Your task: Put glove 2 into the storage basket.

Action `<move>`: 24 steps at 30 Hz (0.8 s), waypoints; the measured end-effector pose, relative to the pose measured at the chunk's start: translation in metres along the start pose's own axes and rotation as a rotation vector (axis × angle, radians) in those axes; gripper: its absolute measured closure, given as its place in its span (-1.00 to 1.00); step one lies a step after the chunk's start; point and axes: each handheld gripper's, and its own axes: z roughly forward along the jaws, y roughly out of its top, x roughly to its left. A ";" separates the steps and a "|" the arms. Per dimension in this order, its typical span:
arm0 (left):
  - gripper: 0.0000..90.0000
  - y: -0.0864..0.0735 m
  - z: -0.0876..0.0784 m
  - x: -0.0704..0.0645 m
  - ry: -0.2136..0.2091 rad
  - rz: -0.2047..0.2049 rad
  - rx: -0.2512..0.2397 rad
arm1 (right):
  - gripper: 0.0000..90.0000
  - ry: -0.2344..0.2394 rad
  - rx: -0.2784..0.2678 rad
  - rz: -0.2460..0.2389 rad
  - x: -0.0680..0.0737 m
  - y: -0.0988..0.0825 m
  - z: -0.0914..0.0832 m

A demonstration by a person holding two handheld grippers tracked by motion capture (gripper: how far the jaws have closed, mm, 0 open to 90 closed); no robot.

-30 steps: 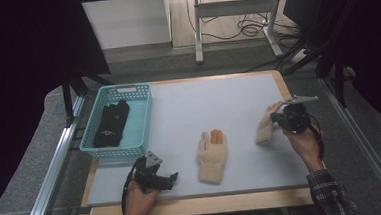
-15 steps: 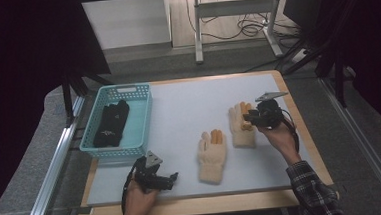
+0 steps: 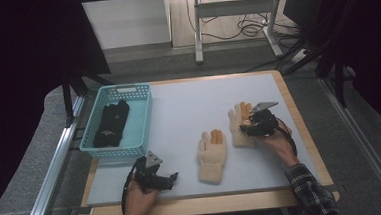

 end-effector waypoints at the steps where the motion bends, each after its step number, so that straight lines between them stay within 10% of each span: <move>1: -0.97 0.000 0.000 0.000 0.000 0.000 0.002 | -0.08 -0.008 0.009 -0.014 0.001 -0.001 0.003; 10: -0.97 0.000 0.000 0.000 0.000 0.001 0.002 | 0.29 0.003 -0.002 0.058 0.000 -0.007 0.000; 24: -0.97 0.000 0.000 0.000 0.000 0.000 0.000 | 0.29 0.032 -0.088 0.119 0.017 0.009 -0.043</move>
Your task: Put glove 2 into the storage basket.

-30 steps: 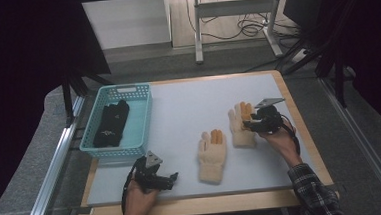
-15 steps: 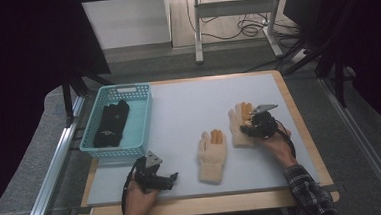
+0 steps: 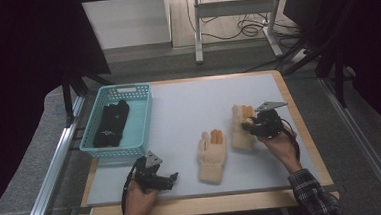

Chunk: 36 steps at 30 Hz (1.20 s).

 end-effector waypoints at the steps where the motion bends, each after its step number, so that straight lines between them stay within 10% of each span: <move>1: -0.97 0.000 0.000 0.000 0.000 0.000 0.000 | 0.29 0.014 -0.010 0.008 0.008 0.003 -0.007; 13: -0.97 0.000 0.000 0.000 0.001 0.000 -0.003 | 0.28 0.072 -0.022 -0.006 0.081 0.019 -0.030; 22: -0.97 0.000 0.000 0.000 0.001 0.000 -0.001 | 0.27 0.099 0.022 -0.016 0.133 0.017 -0.017; 36: -0.97 0.000 0.000 0.000 0.002 -0.002 -0.002 | -0.08 0.126 0.037 0.045 0.133 -0.005 0.005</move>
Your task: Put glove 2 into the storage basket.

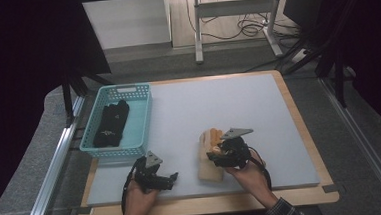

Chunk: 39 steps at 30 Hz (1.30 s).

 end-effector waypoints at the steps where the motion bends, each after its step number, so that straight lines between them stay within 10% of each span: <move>1: -0.97 0.000 0.000 0.000 0.001 0.002 0.000 | -0.14 0.002 -0.023 -0.016 -0.005 0.003 -0.008; 6: -0.97 0.000 0.000 0.000 0.000 0.002 0.000 | -0.17 -0.023 -0.041 -0.056 -0.021 0.005 -0.018; 14: -0.97 0.000 0.000 0.000 -0.001 0.003 0.003 | 0.62 -0.009 0.035 -0.076 -0.046 -0.023 -0.013; 19: -0.97 0.000 0.000 0.000 -0.001 0.003 0.003 | 0.83 0.068 0.056 -0.095 -0.040 -0.037 -0.006; 39: -0.88 -0.003 -0.006 0.006 -0.008 0.014 0.004 | 0.78 0.126 0.073 -0.145 -0.004 -0.030 0.036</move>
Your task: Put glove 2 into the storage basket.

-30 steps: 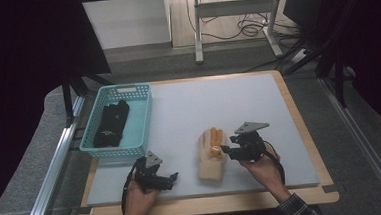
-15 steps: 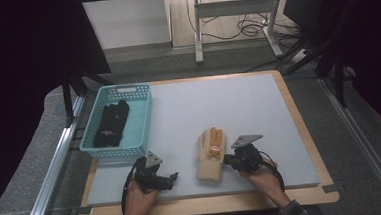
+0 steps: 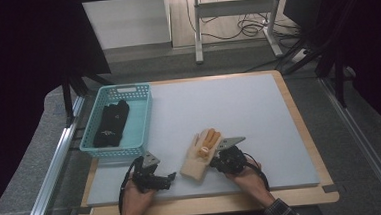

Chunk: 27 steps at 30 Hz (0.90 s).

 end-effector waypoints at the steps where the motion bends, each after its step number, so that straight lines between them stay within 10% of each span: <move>1: -0.90 -0.001 -0.001 0.001 0.000 0.001 0.004 | 0.78 0.001 -0.003 0.001 0.000 0.002 0.002; 15: -1.00 -0.001 0.000 0.003 0.012 -0.008 0.014 | 0.45 -0.033 -0.038 -0.044 -0.006 0.004 -0.008; 27: -1.00 -0.003 0.000 0.001 0.018 -0.014 0.000 | -0.41 -0.222 -0.053 0.025 -0.066 -0.029 -0.044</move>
